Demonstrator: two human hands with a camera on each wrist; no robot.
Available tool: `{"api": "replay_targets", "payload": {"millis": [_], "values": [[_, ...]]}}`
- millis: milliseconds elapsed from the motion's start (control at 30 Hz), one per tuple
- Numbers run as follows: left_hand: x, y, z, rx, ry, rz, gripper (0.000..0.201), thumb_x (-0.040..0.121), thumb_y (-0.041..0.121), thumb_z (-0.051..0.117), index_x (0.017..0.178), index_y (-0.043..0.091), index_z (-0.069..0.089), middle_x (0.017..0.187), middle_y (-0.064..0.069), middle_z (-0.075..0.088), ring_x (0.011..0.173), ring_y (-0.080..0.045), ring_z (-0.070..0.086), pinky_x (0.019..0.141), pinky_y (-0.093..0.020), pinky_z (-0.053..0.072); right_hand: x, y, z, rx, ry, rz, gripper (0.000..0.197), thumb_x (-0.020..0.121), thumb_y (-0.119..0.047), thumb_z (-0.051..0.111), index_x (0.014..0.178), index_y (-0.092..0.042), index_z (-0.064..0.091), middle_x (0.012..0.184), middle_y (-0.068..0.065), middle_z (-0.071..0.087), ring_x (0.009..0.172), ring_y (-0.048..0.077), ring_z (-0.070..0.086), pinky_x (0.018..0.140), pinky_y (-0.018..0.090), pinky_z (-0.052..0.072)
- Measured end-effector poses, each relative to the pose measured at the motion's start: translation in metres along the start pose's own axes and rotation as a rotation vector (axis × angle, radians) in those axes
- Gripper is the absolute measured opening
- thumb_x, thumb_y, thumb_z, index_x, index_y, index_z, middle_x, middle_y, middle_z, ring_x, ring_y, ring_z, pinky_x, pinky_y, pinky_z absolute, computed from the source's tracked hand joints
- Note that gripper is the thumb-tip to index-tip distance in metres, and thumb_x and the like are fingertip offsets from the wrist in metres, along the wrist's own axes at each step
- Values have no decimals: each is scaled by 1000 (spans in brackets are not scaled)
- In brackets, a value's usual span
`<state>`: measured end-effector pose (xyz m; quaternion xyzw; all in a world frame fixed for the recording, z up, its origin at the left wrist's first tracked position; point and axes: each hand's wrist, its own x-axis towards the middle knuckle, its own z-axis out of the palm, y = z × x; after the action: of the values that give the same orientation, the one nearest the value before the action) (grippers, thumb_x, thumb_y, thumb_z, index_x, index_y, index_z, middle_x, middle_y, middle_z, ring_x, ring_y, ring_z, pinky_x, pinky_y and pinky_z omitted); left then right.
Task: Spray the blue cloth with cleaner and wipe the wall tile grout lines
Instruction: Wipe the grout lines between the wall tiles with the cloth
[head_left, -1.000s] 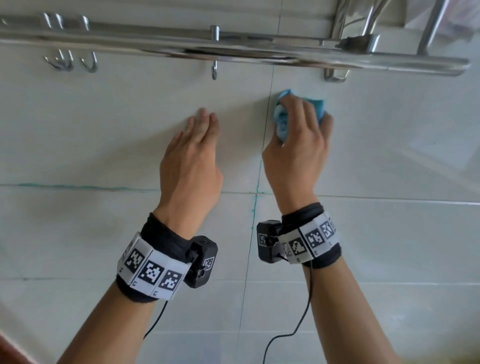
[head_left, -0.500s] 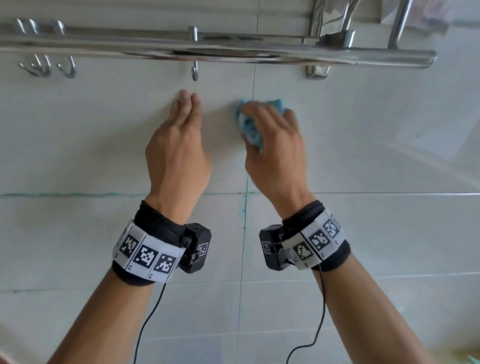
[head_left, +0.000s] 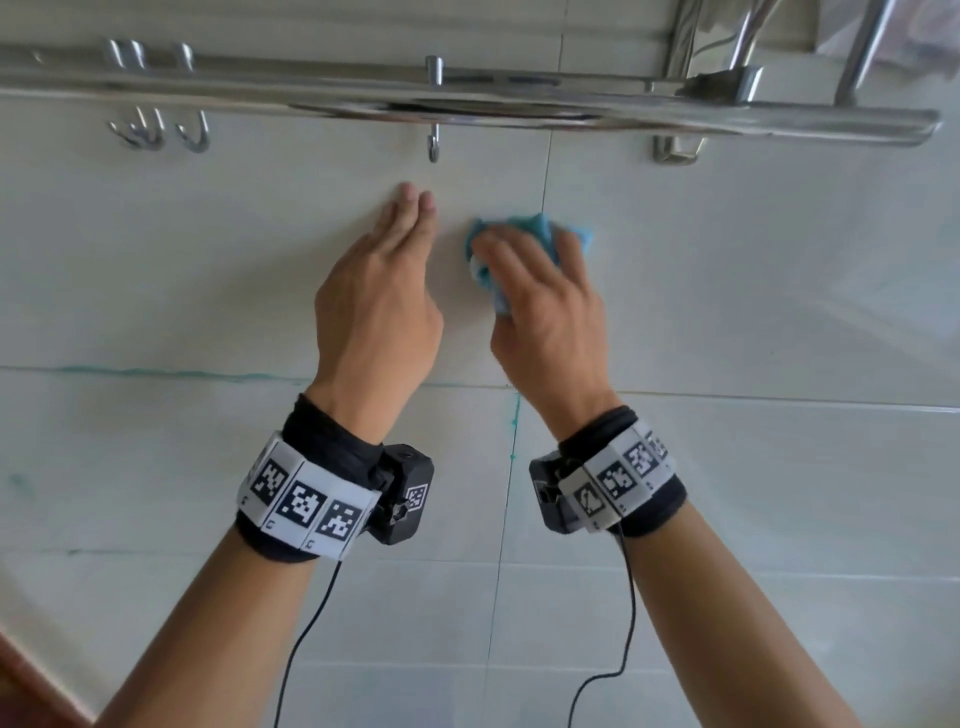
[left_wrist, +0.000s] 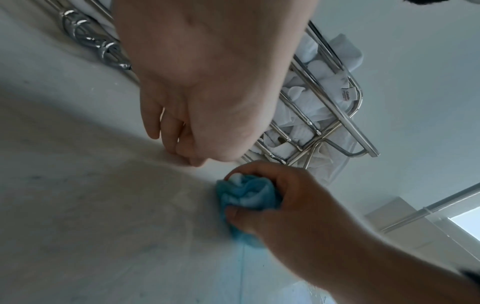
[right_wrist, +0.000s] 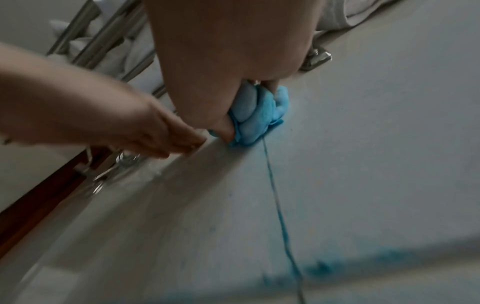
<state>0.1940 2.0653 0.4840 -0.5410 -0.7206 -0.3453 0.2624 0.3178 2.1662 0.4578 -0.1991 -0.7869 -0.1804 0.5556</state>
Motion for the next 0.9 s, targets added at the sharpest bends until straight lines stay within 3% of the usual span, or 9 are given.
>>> {"api": "replay_targets", "payload": {"millis": [133, 267, 333, 433, 600, 700, 767, 800, 900], "values": [[-2, -2, -2, -22, -7, 10, 73, 91, -6, 43, 161, 16, 36, 170, 3, 27, 153, -16, 34, 114, -35, 41, 33, 11, -9, 15, 127, 162, 53, 80, 11, 54, 125, -13, 69, 130, -3, 68, 117, 35, 55, 83, 31, 47], [-1, -5, -5, -30, -31, -6, 73, 96, -2, 41, 163, 23, 30, 172, 10, 20, 154, -10, 30, 114, -32, 40, -1, -5, 13, 26, 111, 106, 53, 77, 16, 52, 121, -7, 71, 127, 4, 70, 119, 35, 57, 107, 42, 48], [0, -4, -7, -29, -38, -11, 74, 96, -1, 40, 164, 26, 28, 172, 12, 17, 154, -9, 29, 114, -32, 39, -21, -10, 20, 4, 55, 22, 53, 78, 16, 55, 122, -7, 71, 128, 4, 71, 121, 38, 56, 110, 45, 47], [-1, -5, -9, -40, -39, -12, 74, 96, -1, 40, 164, 27, 29, 171, 14, 18, 154, -8, 29, 114, -32, 39, -11, 2, 9, -5, 42, 6, 54, 78, 15, 54, 123, -9, 71, 129, 3, 70, 120, 39, 56, 103, 42, 50], [-4, -8, -6, -45, -50, -7, 74, 96, -2, 40, 163, 27, 30, 171, 15, 19, 154, -7, 29, 110, -33, 44, 27, 23, -9, 7, 280, 300, 56, 75, 12, 54, 123, -14, 70, 125, -4, 69, 111, 33, 58, 86, 26, 43], [-5, -9, -5, -43, -51, -1, 74, 96, -1, 39, 164, 26, 29, 171, 14, 18, 155, -7, 27, 112, -33, 42, 8, 9, 0, -9, 208, 169, 56, 72, 16, 56, 120, -10, 72, 126, 1, 71, 114, 29, 57, 101, 34, 47], [-5, -9, -5, -35, -52, -3, 73, 98, -1, 39, 165, 25, 27, 172, 13, 16, 156, -7, 24, 113, -32, 40, -8, 6, 2, -46, 125, 4, 54, 74, 18, 57, 120, -6, 72, 126, 4, 71, 116, 27, 52, 105, 44, 51], [-5, -8, -5, -31, -53, -5, 73, 98, 0, 39, 165, 25, 26, 172, 13, 16, 156, -7, 23, 113, -32, 40, -9, 11, -1, -73, 106, -28, 54, 75, 18, 57, 121, -6, 72, 127, 4, 71, 117, 29, 52, 104, 43, 51], [-6, -6, -4, -36, -66, 0, 72, 97, -1, 39, 164, 23, 27, 172, 11, 17, 156, -9, 24, 112, -36, 43, 8, 31, -13, -74, 167, 148, 56, 76, 13, 51, 123, -11, 70, 128, 0, 70, 113, 35, 59, 94, 26, 43]]}}
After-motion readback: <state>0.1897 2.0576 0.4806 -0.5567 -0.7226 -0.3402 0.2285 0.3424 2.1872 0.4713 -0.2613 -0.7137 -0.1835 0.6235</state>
